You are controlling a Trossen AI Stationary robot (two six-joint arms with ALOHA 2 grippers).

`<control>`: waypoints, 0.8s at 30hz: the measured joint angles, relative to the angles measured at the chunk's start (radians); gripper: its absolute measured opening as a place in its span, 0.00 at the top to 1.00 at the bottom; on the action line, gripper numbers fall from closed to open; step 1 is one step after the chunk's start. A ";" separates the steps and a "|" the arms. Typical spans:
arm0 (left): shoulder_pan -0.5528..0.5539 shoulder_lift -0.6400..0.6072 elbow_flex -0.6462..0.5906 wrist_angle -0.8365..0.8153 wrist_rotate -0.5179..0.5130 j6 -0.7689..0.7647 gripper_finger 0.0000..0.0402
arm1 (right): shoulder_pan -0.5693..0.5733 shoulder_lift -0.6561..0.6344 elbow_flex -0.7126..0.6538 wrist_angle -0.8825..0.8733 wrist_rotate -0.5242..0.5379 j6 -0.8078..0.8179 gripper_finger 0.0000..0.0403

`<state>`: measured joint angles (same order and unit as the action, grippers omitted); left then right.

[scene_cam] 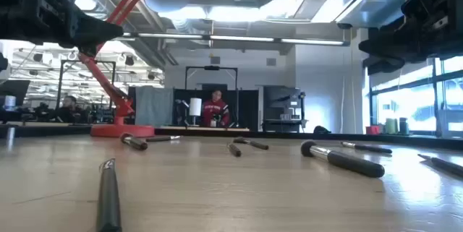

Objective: Put items in baskets/containers

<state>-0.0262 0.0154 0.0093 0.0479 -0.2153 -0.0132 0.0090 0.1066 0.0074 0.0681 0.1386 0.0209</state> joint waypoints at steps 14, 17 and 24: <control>0.000 0.000 0.000 0.000 0.000 0.000 0.98 | 0.000 0.000 0.000 0.000 0.000 0.000 0.95; 0.000 0.000 0.000 0.000 0.000 0.000 0.98 | 0.000 0.000 0.000 0.000 0.000 0.000 0.95; 0.000 0.000 0.000 0.000 0.000 0.000 0.97 | 0.000 0.000 0.000 0.000 0.000 0.000 0.95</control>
